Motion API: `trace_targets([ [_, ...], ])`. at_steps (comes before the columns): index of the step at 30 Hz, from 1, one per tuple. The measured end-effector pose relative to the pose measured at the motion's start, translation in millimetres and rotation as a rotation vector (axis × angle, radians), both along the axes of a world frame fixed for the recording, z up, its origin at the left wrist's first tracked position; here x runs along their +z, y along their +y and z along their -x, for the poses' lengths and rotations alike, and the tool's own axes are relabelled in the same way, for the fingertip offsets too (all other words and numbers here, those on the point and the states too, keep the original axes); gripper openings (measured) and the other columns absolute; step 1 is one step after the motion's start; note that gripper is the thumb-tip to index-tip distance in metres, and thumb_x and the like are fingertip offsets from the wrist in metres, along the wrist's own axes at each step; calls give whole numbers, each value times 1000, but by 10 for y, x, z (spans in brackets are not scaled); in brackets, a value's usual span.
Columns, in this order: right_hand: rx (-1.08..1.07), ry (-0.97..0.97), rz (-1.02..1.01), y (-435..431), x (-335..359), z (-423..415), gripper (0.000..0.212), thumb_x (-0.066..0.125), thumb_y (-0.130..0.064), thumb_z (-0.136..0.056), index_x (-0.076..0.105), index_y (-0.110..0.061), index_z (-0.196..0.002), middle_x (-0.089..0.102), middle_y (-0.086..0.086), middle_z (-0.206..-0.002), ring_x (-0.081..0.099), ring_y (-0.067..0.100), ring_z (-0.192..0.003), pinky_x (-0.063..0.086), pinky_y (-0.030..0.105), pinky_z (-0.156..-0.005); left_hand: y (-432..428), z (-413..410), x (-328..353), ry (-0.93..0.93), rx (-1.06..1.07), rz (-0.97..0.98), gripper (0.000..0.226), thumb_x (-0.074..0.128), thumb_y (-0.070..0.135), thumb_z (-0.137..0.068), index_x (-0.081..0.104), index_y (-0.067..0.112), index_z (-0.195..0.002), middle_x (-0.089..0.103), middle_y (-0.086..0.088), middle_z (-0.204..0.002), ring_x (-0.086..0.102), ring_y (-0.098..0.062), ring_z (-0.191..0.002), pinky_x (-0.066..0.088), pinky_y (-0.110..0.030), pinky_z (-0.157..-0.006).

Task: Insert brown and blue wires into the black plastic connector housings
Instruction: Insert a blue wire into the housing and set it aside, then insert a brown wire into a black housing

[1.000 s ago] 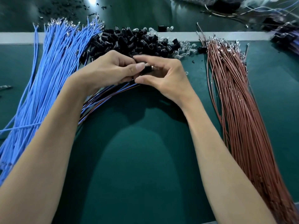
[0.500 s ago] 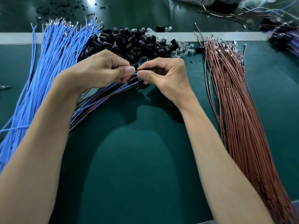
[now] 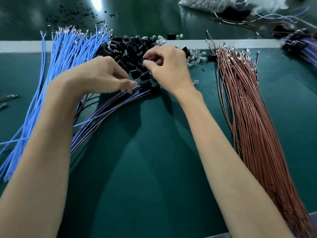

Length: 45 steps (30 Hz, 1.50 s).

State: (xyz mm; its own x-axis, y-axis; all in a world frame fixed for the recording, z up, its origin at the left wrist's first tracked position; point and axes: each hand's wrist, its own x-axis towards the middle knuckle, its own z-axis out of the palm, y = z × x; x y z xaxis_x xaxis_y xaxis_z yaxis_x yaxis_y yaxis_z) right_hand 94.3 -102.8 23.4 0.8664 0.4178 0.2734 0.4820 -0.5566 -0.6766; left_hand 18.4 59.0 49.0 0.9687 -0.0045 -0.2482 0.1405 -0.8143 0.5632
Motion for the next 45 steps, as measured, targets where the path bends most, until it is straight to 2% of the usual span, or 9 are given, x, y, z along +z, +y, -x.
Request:
trace_targets([
  [2,-1,41,223,140,-12,-47,22,66,-31,-84,71,-23,-104,62,3,-111,60,19,-98,48,29,-87,9,-2,14,-6,-7,-47,18,64,42,-85,72,31,-74,65,22,-61,56,9,-61,40,-20,-62],
  [12,-13,-133,346,249,25,98,18,58,-25,-89,62,-21,-106,56,2,-111,57,26,-102,35,29,-71,-122,-58,-82,-292,41,-75,12,65,16,-82,71,13,-93,69,-7,-88,61,-24,-86,49,-33,-83],
  [18,15,-70,396,227,35,47,26,60,-24,-90,55,-13,-112,60,7,-115,57,29,-108,40,34,-85,-170,-144,-251,-422,203,-131,25,65,13,-84,64,10,-109,53,-14,-104,56,-32,-90,46,-41,-88],
  [24,53,70,300,117,19,110,22,63,-19,-90,61,-11,-110,54,11,-114,56,27,-105,44,35,-93,-225,-132,-309,-443,240,-210,20,71,22,-83,67,15,-101,50,-12,-105,55,-36,-90,47,-49,-83],
  [27,-30,80,218,-63,127,165,26,66,-23,-89,64,-14,-113,57,10,-116,59,24,-105,46,36,-97,-227,-127,-320,-463,243,-223,20,69,27,-86,66,15,-101,49,-10,-109,55,-36,-89,47,-50,-81],
  [30,-436,34,258,-586,238,183,29,69,-30,-86,65,-21,-114,65,8,-117,61,25,-105,47,31,-93,-225,-133,-318,-477,265,-203,24,63,34,-90,63,14,-102,52,-8,-110,54,-33,-94,47,-49,-82],
  [33,-697,233,436,-1134,295,233,34,75,-36,-80,68,-18,-108,66,16,-115,61,33,-108,46,40,-96,-237,-149,-295,-534,260,-172,23,59,33,-92,59,12,-101,58,-7,-105,54,-31,-95,46,-47,-82],
  [40,-640,425,545,-1105,279,185,15,64,-17,-76,70,-10,-87,66,11,-92,59,31,-88,47,34,-83,-423,-168,-261,-573,207,17,21,64,32,-90,61,12,-95,56,7,-84,54,-22,-80,49,-41,-78],
  [45,-486,551,498,-1073,335,77,12,72,-20,-78,73,-10,-82,72,8,-86,68,25,-88,53,40,-88,-577,-152,-190,-445,120,290,14,67,28,-88,63,14,-89,53,11,-66,45,-5,-58,41,-17,-61],
])
